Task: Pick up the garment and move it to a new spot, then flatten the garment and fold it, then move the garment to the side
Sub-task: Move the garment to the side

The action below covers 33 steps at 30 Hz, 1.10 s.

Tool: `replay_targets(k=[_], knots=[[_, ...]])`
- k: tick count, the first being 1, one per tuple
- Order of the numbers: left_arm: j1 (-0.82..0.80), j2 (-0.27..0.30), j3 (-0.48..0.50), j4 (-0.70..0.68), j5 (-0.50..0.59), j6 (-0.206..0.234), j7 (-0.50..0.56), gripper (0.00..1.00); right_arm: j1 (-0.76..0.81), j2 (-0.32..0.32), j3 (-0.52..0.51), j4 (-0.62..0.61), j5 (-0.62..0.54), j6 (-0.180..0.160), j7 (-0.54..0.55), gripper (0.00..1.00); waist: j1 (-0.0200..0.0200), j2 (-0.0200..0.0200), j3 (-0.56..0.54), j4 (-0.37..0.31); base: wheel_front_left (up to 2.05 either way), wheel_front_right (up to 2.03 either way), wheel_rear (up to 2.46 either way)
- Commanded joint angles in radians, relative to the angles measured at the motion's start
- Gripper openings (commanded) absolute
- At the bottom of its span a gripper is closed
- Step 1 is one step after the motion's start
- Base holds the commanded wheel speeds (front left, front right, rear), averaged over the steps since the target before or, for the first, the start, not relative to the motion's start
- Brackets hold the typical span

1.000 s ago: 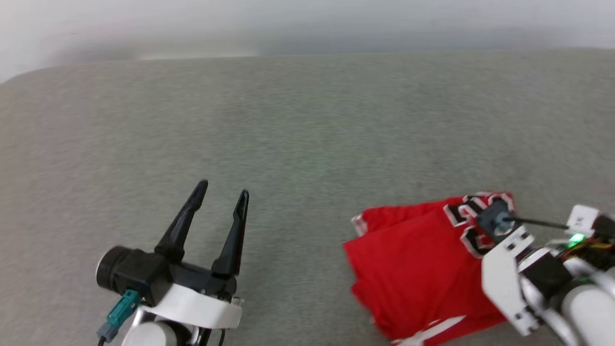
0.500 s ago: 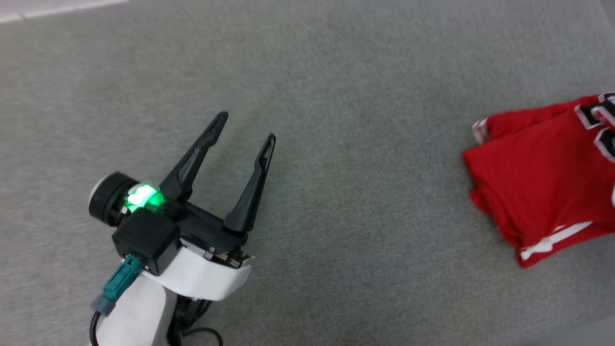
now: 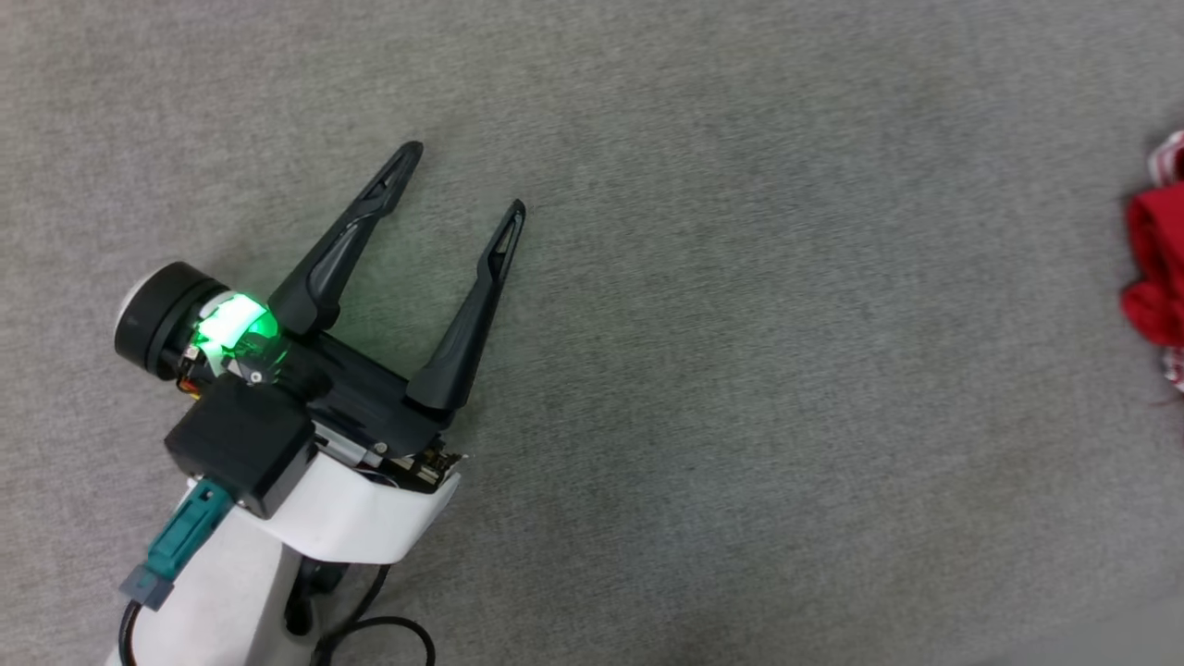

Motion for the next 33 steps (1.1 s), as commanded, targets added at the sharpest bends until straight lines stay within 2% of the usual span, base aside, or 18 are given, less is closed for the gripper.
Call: replay_targets(k=[1, 6, 11, 12, 19, 20, 21, 25, 29, 33], knots=[[-0.009, 0.005, 0.003, -0.008, 0.006, -0.002, -0.002, 1.00, -0.020, 0.011, -0.026, 0.022, -0.016, -0.002, -0.018, 0.00, -0.0001, 0.0000, 0.020, 0.020, 0.00, 0.00, 0.00], [-0.006, 0.011, 0.009, -0.017, 0.009, -0.002, -0.002, 1.00, -0.037, 0.040, -0.093, 0.089, -0.070, -0.002, -0.047, 0.00, -0.0001, 0.0000, 0.033, 0.037, 0.00, 0.00, 0.00], [-0.001, 0.001, 0.014, -0.011, 0.009, -0.002, -0.002, 1.00, -0.040, 0.072, -0.142, 0.104, -0.115, -0.002, -0.045, 0.00, -0.0001, 0.0000, 0.016, 0.047, 0.00, 0.00, 0.00], [0.010, -0.010, 0.023, -0.003, 0.006, -0.002, -0.002, 1.00, -0.041, 0.085, -0.159, 0.075, -0.141, -0.002, -0.037, 1.00, -0.0001, 0.0000, -0.016, 0.048, 0.00, 0.00, 0.00], [0.053, -0.063, 0.061, 0.039, -0.010, -0.002, -0.002, 1.00, -0.033, 0.089, -0.135, -0.046, -0.137, -0.002, 0.003, 1.00, -0.0001, 0.0000, -0.150, 0.064, 0.00, 0.00, 0.00], [0.064, -0.070, 0.071, 0.046, -0.012, -0.001, -0.002, 1.00, -0.034, 0.092, -0.131, -0.070, -0.124, -0.002, 0.009, 1.00, -0.0001, 0.0000, -0.171, 0.069, 0.00, 0.00, 0.00], [0.097, -0.096, 0.104, 0.069, -0.015, -0.001, -0.002, 1.00, -0.018, 0.102, -0.110, -0.142, -0.089, -0.001, 0.011, 1.00, -0.0001, 0.0000, -0.245, 0.092, 0.00, 0.00, 0.00], [0.154, -0.131, 0.161, 0.086, -0.020, -0.001, -0.002, 1.00, 0.015, 0.131, -0.087, -0.242, -0.022, -0.001, -0.017, 1.00, -0.0001, 0.0000, -0.338, 0.130, 0.00, 0.00, 0.00], [0.220, -0.161, 0.227, 0.101, -0.017, 0.002, -0.002, 1.00, 0.065, 0.204, -0.078, -0.359, 0.037, -0.001, -0.079, 1.00, -0.0001, 0.0000, -0.421, 0.171, 0.00, 0.00, 0.00], [0.282, -0.190, 0.280, 0.120, -0.010, 0.007, -0.002, 1.00, 0.141, 0.307, -0.079, -0.477, 0.079, -0.001, -0.144, 1.00, -0.0001, 0.0000, -0.482, 0.207, 0.00, 0.00, 0.00]])
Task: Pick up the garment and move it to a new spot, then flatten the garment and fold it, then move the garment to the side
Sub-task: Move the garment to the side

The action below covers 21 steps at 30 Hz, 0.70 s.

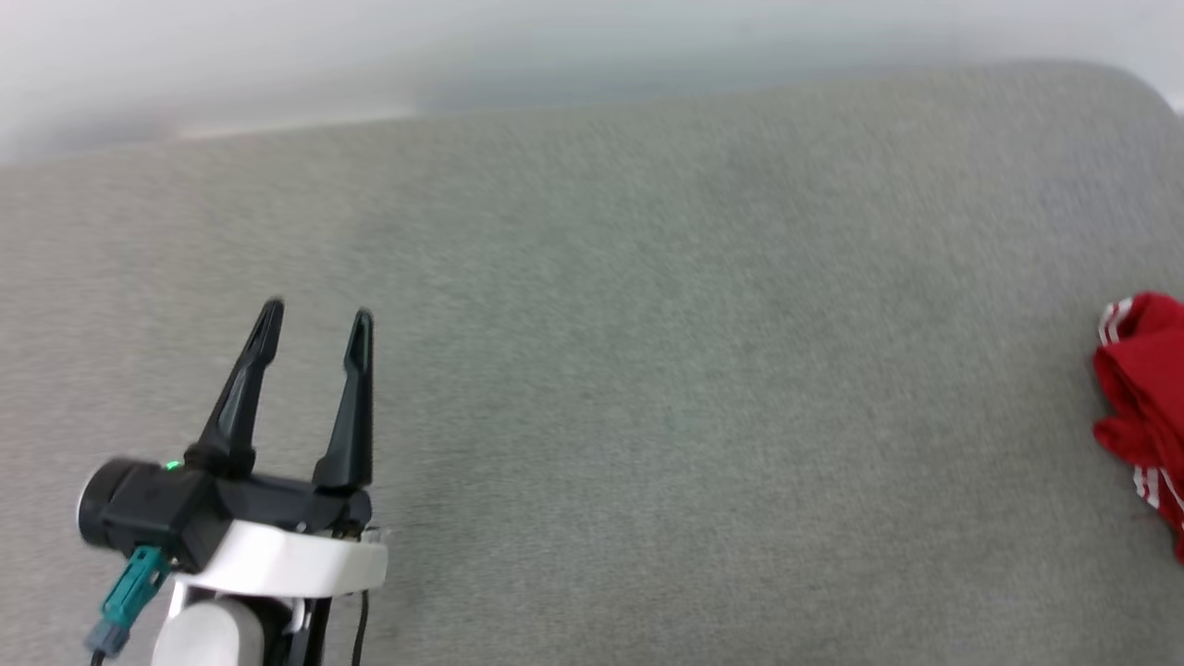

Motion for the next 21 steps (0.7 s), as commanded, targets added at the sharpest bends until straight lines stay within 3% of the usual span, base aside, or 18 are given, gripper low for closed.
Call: replay_targets(k=[1, 11, 15, 21], knots=[[0.033, -0.016, 0.018, 0.011, 0.003, 0.002, -0.002, 1.00, 0.051, 0.050, -0.003, -0.045, 0.019, -0.001, -0.031, 1.00, 0.0002, 0.0000, -0.080, 0.063, 0.00, 0.00, 0.00], [0.119, -0.056, 0.040, 0.078, 0.016, -0.004, -0.002, 1.00, 0.300, 0.300, 0.003, -0.143, 0.089, -0.001, -0.263, 1.00, 0.0002, 0.0000, -0.167, 0.122, 0.00, 0.00, 0.00], [0.135, -0.073, 0.038, 0.098, 0.020, -0.004, -0.002, 1.00, 0.377, 0.345, 0.019, -0.108, 0.113, -0.001, -0.350, 1.00, 0.0002, 0.0000, -0.181, 0.128, 0.00, 0.00, 0.00], [0.148, -0.079, 0.037, 0.122, 0.024, -0.007, -0.002, 1.00, 0.414, 0.364, 0.045, -0.058, 0.122, -0.001, -0.406, 1.00, 0.0002, 0.0000, -0.191, 0.125, 0.00, 0.00, 0.00]])
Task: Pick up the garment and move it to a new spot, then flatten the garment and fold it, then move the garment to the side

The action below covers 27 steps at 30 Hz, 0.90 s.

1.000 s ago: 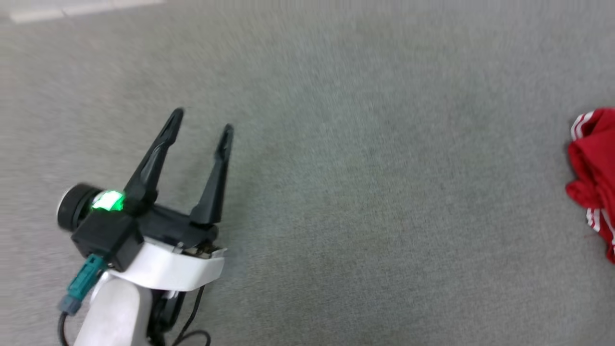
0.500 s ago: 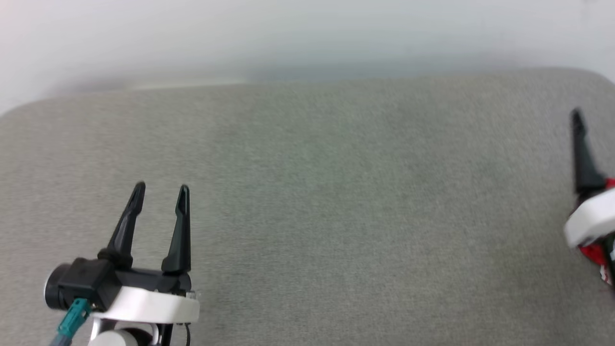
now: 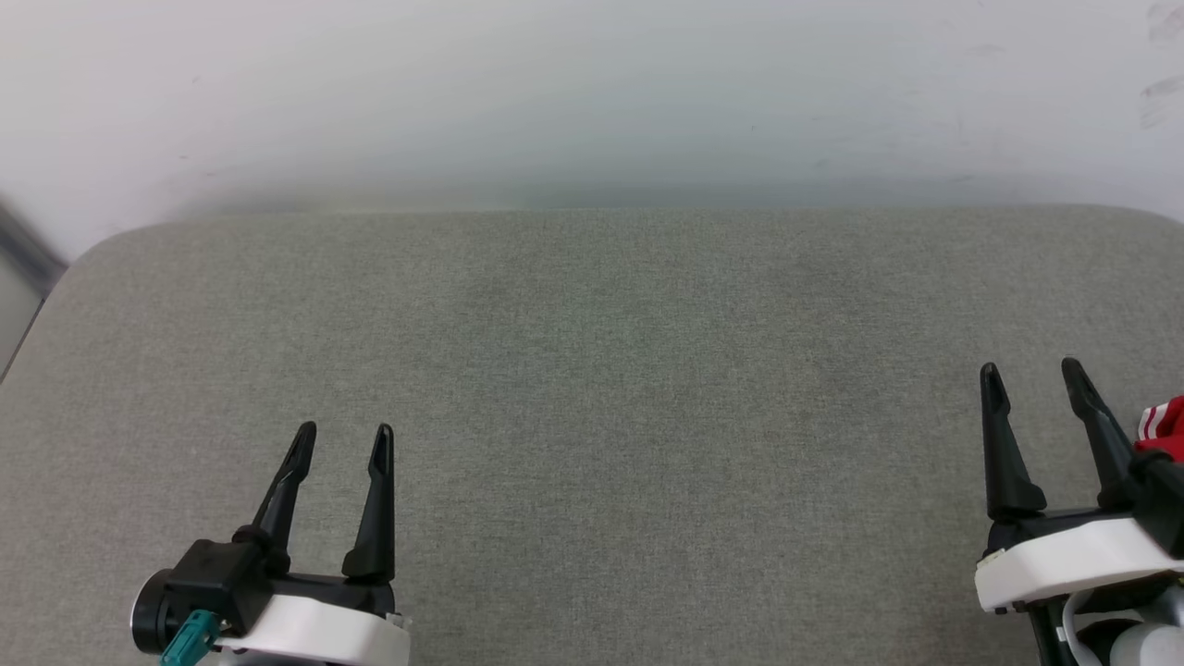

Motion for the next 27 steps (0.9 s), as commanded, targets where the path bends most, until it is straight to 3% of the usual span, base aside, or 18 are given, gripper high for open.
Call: replay_targets(k=[1, 27], knots=[[0.005, -0.001, 0.003, 0.003, 0.006, -0.002, -0.002, 1.00, 0.015, 0.006, -0.001, 0.010, 0.009, -0.001, -0.010, 1.00, 0.0002, 0.0000, -0.001, -0.001, 0.00, 0.00, 0.00], [0.008, 0.006, -0.014, -0.011, -0.008, -0.003, -0.002, 1.00, -0.008, 0.012, 0.032, 0.096, 0.013, 0.000, -0.078, 1.00, 0.0002, 0.0000, 0.007, -0.003, 0.00, 0.00, 0.00]])
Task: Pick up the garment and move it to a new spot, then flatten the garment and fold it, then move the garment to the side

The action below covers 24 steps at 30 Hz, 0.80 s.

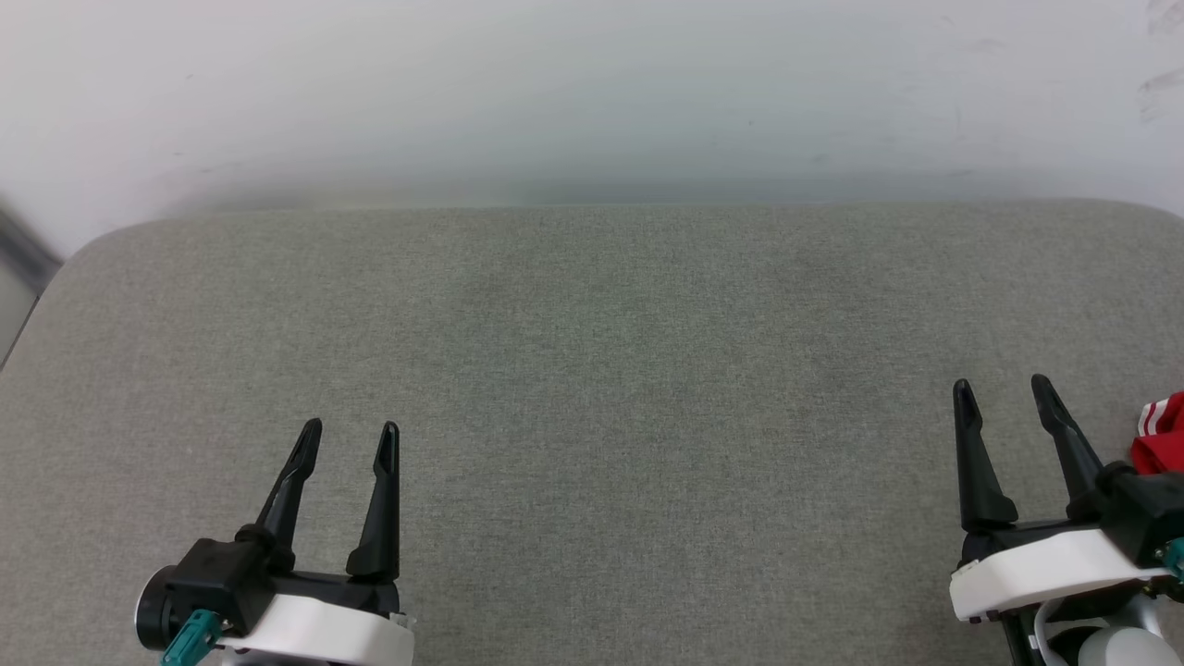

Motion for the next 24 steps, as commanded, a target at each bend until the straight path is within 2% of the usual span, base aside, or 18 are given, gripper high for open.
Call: replay_targets(k=[1, 10, 11, 15, 24], knots=[[0.006, 0.003, -0.001, 0.000, 0.001, -0.002, -0.002, 1.00, -0.002, 0.005, 0.003, 0.002, 0.002, 0.000, -0.007, 1.00, 0.0000, 0.0000, 0.000, 0.000, 0.00, 0.00, 0.00], [0.003, 0.002, 0.000, 0.007, -0.007, -0.002, -0.002, 1.00, 0.000, 0.004, 0.010, 0.005, 0.006, 0.000, -0.006, 1.00, 0.0000, 0.0000, 0.000, -0.002, 0.00, 0.00, 0.00], [0.000, 0.001, 0.007, 0.003, -0.005, -0.002, -0.002, 0.00, 0.000, 0.004, 0.011, 0.005, 0.007, 0.000, -0.006, 0.00, 0.0000, 0.0000, 0.000, -0.002, 0.00, 0.00, 0.00], [0.009, -0.008, 0.000, 0.032, -0.014, 0.000, 0.002, 0.00, 0.014, 0.000, 0.010, 0.035, 0.014, 0.000, -0.001, 0.00, 0.0001, 0.0000, 0.000, -0.002, 0.00, 0.00, 0.00], [-0.008, -0.002, 0.006, 0.058, -0.196, 0.002, 0.038, 0.00, 0.002, 0.001, 0.004, 0.061, 0.199, 0.000, 0.032, 0.00, 0.0001, 0.0000, -0.003, -0.004, 0.00, 0.00, 0.00]])
